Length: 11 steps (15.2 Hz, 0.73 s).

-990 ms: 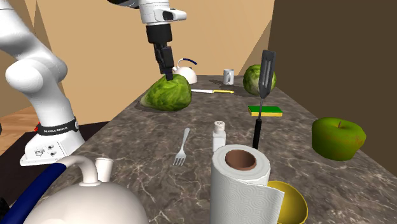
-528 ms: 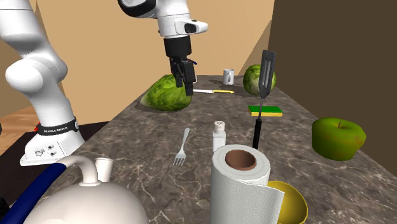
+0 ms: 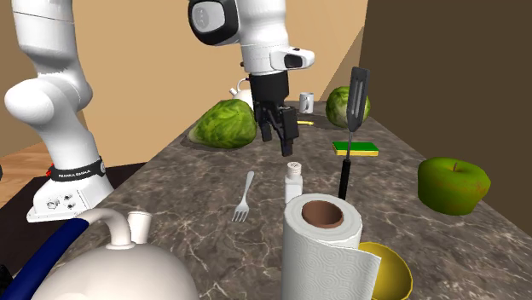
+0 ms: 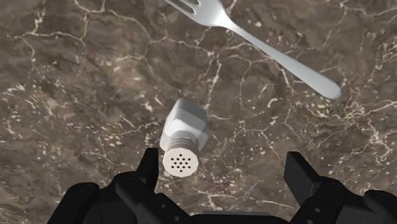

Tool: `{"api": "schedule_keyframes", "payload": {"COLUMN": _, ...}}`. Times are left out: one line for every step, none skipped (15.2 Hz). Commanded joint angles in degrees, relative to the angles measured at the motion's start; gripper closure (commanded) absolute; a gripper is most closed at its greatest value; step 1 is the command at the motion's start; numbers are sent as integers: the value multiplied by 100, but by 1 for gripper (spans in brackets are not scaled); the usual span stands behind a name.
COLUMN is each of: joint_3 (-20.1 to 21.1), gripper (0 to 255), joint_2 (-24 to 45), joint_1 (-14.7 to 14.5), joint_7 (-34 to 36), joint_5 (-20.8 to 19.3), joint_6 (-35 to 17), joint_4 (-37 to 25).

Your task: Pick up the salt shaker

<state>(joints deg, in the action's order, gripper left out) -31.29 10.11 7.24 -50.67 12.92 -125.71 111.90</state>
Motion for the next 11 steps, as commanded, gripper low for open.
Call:
{"api": "schedule_keyframes", "payload": {"joint_3": 12, "gripper": 0, "joint_2": 513, "joint_1": 194, "joint_7": -338, "joint_5": 320, "joint_6": 57, "joint_4": -497}}
{"api": "schedule_keyframes", "payload": {"joint_3": 32, "gripper": 0, "joint_2": 635, "joint_1": 258, "joint_7": -409, "joint_5": 388, "joint_6": 68, "joint_4": -617}}
{"api": "schedule_keyframes", "payload": {"joint_3": 49, "gripper": 0, "joint_2": 667, "joint_1": 270, "joint_7": -432, "joint_5": 415, "joint_6": 4, "joint_4": -580}}
{"api": "schedule_keyframes", "payload": {"joint_3": 61, "gripper": 0, "joint_2": 701, "joint_1": 279, "joint_7": -456, "joint_5": 445, "joint_6": -59, "joint_4": -544}}
{"api": "schedule_keyframes", "payload": {"joint_3": 74, "gripper": 0, "joint_2": 736, "joint_1": 287, "joint_7": -480, "joint_5": 476, "joint_6": -121, "joint_4": -510}}
{"api": "schedule_keyframes", "payload": {"joint_3": 87, "gripper": 0, "joint_2": 773, "joint_1": 296, "joint_7": -506, "joint_5": 508, "joint_6": -183, "joint_4": -478}}
{"api": "schedule_keyframes", "payload": {"joint_3": 100, "gripper": 0, "joint_2": 810, "joint_1": 304, "joint_7": -532, "joint_5": 541, "joint_6": -245, "joint_4": -446}}
{"api": "schedule_keyframes", "payload": {"joint_3": 114, "gripper": 0, "joint_2": 848, "joint_1": 314, "joint_7": -558, "joint_5": 575, "joint_6": -306, "joint_4": -417}}
{"api": "schedule_keyframes", "payload": {"joint_3": 129, "gripper": 0, "joint_2": 887, "joint_1": 324, "joint_7": -585, "joint_5": 610, "joint_6": -366, "joint_4": -388}}
{"api": "schedule_keyframes", "payload": {"joint_3": 137, "gripper": 0, "joint_2": 910, "joint_1": 330, "joint_7": -600, "joint_5": 630, "joint_6": -401, "joint_4": -372}}
{"api": "schedule_keyframes", "payload": {"joint_3": 137, "gripper": 0, "joint_2": 910, "joint_1": 330, "joint_7": -600, "joint_5": 630, "joint_6": -401, "joint_4": -372}}
